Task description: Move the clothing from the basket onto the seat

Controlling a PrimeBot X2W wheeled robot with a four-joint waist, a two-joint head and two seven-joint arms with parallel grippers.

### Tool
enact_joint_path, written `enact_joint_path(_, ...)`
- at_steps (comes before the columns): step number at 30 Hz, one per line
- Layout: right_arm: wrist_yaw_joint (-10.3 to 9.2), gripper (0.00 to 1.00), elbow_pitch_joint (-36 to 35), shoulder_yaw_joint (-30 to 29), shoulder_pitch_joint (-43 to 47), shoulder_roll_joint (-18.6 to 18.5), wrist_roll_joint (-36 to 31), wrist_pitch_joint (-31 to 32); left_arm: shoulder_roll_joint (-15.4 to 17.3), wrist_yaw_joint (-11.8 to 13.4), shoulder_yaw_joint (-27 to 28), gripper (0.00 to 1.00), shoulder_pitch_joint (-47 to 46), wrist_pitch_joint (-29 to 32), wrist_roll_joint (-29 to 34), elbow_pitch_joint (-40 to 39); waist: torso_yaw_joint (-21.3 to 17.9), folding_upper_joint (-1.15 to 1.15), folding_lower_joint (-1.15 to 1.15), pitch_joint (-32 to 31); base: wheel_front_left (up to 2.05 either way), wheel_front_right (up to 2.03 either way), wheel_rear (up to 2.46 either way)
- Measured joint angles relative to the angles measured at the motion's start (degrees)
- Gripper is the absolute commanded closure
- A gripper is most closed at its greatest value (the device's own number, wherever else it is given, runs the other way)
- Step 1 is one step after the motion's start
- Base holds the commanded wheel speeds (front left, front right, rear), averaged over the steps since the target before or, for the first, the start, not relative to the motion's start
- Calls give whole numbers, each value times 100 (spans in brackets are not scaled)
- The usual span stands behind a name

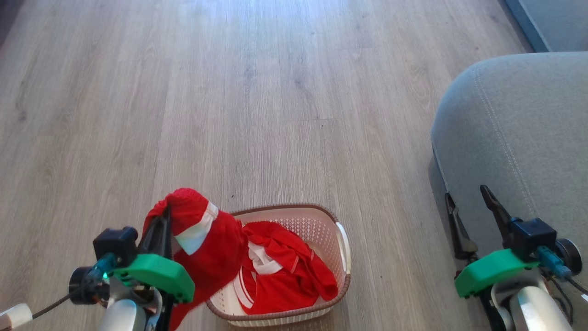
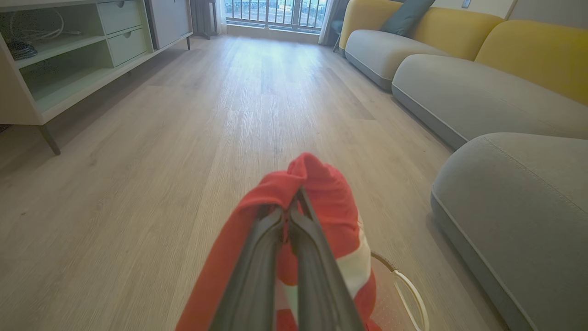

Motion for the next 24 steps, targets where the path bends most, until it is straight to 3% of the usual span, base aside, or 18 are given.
enact_joint_path(24, 0, 0, 8, 102, 0, -21, 11, 0, 60, 149, -18, 100, 26, 109, -67, -227, -45, 0, 1, 71, 0, 0, 0)
